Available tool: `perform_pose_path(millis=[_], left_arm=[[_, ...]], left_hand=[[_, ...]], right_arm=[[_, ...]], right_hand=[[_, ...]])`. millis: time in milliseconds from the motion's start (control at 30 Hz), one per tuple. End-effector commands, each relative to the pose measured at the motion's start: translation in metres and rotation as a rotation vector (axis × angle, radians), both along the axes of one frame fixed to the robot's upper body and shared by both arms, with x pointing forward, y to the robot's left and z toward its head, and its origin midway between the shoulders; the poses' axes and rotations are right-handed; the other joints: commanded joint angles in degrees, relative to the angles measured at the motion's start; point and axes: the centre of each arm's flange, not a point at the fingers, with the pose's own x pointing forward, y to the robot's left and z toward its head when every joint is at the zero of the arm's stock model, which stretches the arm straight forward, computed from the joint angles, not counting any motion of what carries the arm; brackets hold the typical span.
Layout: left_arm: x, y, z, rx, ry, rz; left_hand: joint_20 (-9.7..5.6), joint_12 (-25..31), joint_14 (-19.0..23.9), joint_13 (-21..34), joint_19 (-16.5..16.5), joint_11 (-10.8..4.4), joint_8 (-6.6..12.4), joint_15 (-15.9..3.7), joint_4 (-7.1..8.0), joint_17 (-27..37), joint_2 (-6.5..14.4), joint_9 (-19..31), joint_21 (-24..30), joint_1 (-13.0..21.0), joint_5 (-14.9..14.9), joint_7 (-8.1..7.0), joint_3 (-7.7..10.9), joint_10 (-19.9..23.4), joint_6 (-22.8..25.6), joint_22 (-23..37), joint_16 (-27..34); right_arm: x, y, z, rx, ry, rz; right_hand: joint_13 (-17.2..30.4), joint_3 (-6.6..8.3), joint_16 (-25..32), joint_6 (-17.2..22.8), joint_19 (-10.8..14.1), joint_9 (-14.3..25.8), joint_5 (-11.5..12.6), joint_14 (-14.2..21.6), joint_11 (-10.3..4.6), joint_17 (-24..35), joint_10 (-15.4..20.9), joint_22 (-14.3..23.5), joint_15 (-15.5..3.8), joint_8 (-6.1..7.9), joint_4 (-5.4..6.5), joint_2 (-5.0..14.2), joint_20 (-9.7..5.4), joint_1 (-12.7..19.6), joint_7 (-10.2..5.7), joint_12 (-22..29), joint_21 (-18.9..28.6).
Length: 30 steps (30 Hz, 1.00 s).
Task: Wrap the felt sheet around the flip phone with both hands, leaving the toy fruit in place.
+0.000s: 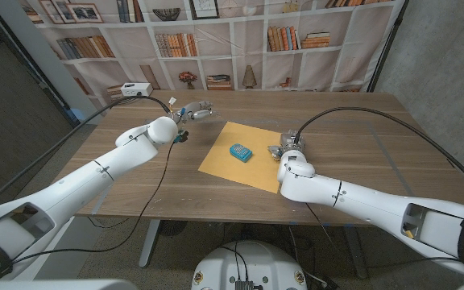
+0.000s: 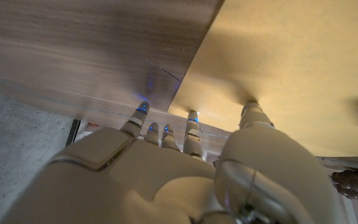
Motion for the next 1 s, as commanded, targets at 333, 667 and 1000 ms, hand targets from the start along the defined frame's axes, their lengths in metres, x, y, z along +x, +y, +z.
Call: perform_pose_path(millis=[333,667,1000], left_arm=[[0.002,0.002,0.003,0.004,-0.002,-0.001],[0.003,0.003,0.003,0.006,0.001,-0.007],[0.003,0.002,0.003,0.006,0.003,-0.006]], left_hand=[[0.2,-0.17,0.14,0.18,-0.38,0.04,-0.21,-0.37,0.13,-0.06,0.56,0.3,-0.22,0.07,-0.06,-0.05,-0.36,0.25,0.86,0.24,-0.04],[0.23,-0.26,0.05,0.2,-0.48,0.08,-0.24,-0.35,0.1,-0.06,0.67,0.3,-0.27,0.1,-0.07,0.01,-0.46,0.26,0.98,0.24,-0.08],[0.21,-0.36,-0.1,0.21,-0.5,0.18,-0.32,-0.35,0.1,-0.06,0.68,0.3,-0.29,0.06,-0.08,-0.04,-0.58,0.14,0.92,0.25,-0.14]], right_arm=[[0.009,-0.004,0.002,0.044,-0.055,-0.016],[0.005,-0.014,0.007,0.175,-0.215,-0.001],[0.022,-0.02,0.02,0.132,-0.168,-0.038]], right_hand=[[-0.3,1.24,3.14,-5.28,8.18,0.36,0.95,8.73,-1.57,-0.61,4.35,0.33,-2.74,-4.21,-2.66,2.26,-1.61,3.25,-2.54,0.98,0.78],[-0.17,0.09,4.09,-7.29,10.4,0.55,-0.09,11.48,-1.56,-0.3,6.52,0.37,-3.23,-2.93,-1.01,3.16,-1.05,-0.1,-2.49,1.8,0.78],[-0.18,0.4,3.64,-6.24,10.65,0.53,-0.07,11.23,-1.47,-0.62,6.25,0.34,-3.1,-2.63,-1.8,3.31,-1.38,0.74,-2.62,1.66,0.52]])
